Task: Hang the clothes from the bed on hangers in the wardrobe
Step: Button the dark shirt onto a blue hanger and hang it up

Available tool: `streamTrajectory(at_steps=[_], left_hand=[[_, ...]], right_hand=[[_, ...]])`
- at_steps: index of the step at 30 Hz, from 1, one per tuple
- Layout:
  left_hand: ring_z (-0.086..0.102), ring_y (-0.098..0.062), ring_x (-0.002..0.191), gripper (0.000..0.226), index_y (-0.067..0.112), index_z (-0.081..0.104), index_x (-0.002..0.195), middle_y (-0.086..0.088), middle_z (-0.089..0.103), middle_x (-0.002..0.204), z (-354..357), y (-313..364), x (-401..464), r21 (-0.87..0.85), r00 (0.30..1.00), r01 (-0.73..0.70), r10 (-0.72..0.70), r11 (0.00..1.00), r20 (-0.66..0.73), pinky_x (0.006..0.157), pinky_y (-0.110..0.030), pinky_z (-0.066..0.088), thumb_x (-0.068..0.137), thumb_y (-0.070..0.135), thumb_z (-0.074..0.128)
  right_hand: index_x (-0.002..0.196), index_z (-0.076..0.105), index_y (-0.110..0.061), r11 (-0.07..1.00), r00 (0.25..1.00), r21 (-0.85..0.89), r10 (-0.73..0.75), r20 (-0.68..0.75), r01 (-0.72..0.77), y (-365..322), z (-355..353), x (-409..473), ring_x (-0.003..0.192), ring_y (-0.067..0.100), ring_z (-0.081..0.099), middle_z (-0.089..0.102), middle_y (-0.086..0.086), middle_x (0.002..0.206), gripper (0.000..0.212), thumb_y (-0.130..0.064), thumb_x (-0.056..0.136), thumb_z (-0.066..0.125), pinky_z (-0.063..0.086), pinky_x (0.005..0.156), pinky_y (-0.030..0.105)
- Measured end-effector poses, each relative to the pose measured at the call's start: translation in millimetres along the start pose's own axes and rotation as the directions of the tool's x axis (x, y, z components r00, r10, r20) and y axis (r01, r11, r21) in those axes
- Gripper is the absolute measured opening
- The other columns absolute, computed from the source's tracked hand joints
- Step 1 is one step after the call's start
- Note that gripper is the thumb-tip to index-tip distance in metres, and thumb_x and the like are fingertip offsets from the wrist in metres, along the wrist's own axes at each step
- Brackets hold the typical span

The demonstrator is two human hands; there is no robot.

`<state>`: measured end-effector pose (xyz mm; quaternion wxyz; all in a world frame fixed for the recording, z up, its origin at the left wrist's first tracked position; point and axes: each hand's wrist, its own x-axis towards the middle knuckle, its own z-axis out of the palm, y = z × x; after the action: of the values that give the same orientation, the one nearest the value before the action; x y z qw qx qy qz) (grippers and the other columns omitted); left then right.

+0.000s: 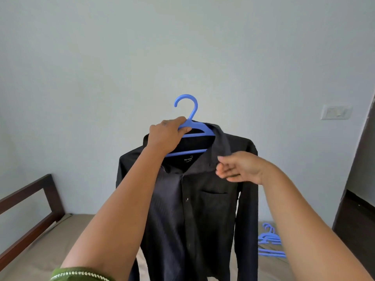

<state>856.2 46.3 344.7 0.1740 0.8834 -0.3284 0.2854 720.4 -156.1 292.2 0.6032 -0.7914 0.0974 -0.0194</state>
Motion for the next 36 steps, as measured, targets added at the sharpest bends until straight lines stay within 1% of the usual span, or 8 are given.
streamTrajectory(at_steps=[5, 9, 13, 16, 21, 28, 32, 36], left_hand=[[0.056, -0.022, 0.090, 0.032, 0.029, 0.050, 0.122, 0.004, 0.060, 0.097, 1.3, 3.7, -2.3, 0.126, 0.997, -0.035, 0.043, 0.991, -0.064, 0.074, -0.033, 0.028, 0.101, 0.048, 0.034], [0.057, -0.022, 0.090, 0.032, 0.030, 0.051, 0.123, 0.003, 0.061, 0.098, 9.8, 17.3, -3.9, 0.192, 0.995, -0.049, 0.064, 0.980, -0.075, 0.074, -0.033, 0.028, 0.101, 0.048, 0.036], [0.054, -0.022, 0.092, 0.034, 0.029, 0.052, 0.124, 0.002, 0.059, 0.102, 17.2, 20.5, -9.5, 0.256, 0.994, -0.055, 0.077, 0.965, -0.077, 0.074, -0.033, 0.027, 0.100, 0.049, 0.038], [0.052, -0.021, 0.093, 0.032, 0.029, 0.055, 0.120, 0.001, 0.056, 0.105, 20.4, 18.7, -13.5, 0.234, 0.995, -0.065, 0.079, 0.970, -0.052, 0.075, -0.034, 0.027, 0.100, 0.047, 0.038], [0.052, -0.022, 0.088, 0.030, 0.028, 0.055, 0.118, 0.002, 0.057, 0.099, 17.4, 10.4, -16.3, 0.167, 0.997, -0.032, 0.044, 0.985, -0.067, 0.076, -0.034, 0.028, 0.100, 0.046, 0.039], [0.053, -0.020, 0.087, 0.030, 0.029, 0.056, 0.116, 0.006, 0.055, 0.089, 22.1, 21.9, -22.8, 0.198, 0.993, -0.084, 0.100, 0.977, -0.070, 0.076, -0.033, 0.028, 0.100, 0.047, 0.039], [0.054, -0.021, 0.090, 0.030, 0.029, 0.057, 0.117, 0.005, 0.058, 0.094, 22.6, 24.6, -25.5, 0.153, 0.990, -0.106, 0.118, 0.983, -0.076, 0.076, -0.034, 0.029, 0.100, 0.047, 0.040], [0.053, -0.022, 0.097, 0.031, 0.030, 0.053, 0.122, 0.006, 0.051, 0.095, 12.2, 16.8, -24.3, 0.058, 0.994, -0.103, 0.101, 0.993, 0.040, 0.081, -0.036, 0.032, 0.101, 0.047, 0.038]], right_hand=[[0.098, 0.065, -0.007, 0.956, 0.861, 0.035, -0.245, -0.445, 0.290, -40.7, -15.9, 18.6, 0.084, 0.017, 0.061, 0.065, 0.008, 0.096, 0.032, -0.038, 0.090, 0.062, 0.052, 0.078, 0.028], [0.090, 0.063, -0.005, 0.809, 0.851, -0.582, -0.361, -0.381, 0.083, -61.9, 5.8, 41.1, 0.083, 0.025, 0.057, 0.058, 0.007, 0.084, 0.052, -0.054, 0.095, 0.045, 0.048, 0.075, 0.031], [0.065, 0.046, -0.007, 0.682, 0.824, -0.732, -0.413, -0.387, -0.002, -67.9, 7.5, 54.7, 0.062, 0.021, 0.046, 0.048, 0.005, 0.068, 0.045, -0.034, 0.101, 0.046, 0.033, 0.052, 0.027], [0.081, 0.057, -0.005, 0.791, 0.861, -0.610, -0.281, -0.424, -0.042, -75.5, 4.0, 54.2, 0.080, 0.024, 0.053, 0.056, 0.008, 0.086, 0.027, -0.020, 0.101, 0.046, 0.045, 0.071, 0.032], [0.118, 0.060, -0.004, 0.927, 0.962, 0.360, 0.189, -0.200, -0.107, -71.5, -6.5, 47.3, 0.087, 0.025, 0.058, 0.061, 0.012, 0.112, 0.028, -0.011, 0.102, 0.039, 0.055, 0.068, 0.036], [0.068, 0.045, -0.009, 0.732, 0.936, -0.665, -0.113, -0.333, -0.148, -82.0, 4.6, 52.1, 0.058, 0.022, 0.043, 0.046, 0.006, 0.065, 0.057, -0.060, 0.093, 0.045, 0.040, 0.064, 0.031], [0.081, 0.056, -0.007, 0.720, 0.957, -0.675, -0.052, -0.286, -0.162, -86.6, 0.6, 57.5, 0.066, 0.022, 0.046, 0.050, 0.008, 0.075, 0.041, -0.047, 0.092, 0.057, 0.043, 0.067, 0.032], [0.098, 0.066, -0.001, 0.993, 0.978, -0.060, 0.085, -0.190, -0.097, -80.0, -8.0, 54.9, 0.077, 0.026, 0.062, 0.067, 0.012, 0.089, 0.029, -0.029, 0.092, 0.064, 0.054, 0.075, 0.038]])
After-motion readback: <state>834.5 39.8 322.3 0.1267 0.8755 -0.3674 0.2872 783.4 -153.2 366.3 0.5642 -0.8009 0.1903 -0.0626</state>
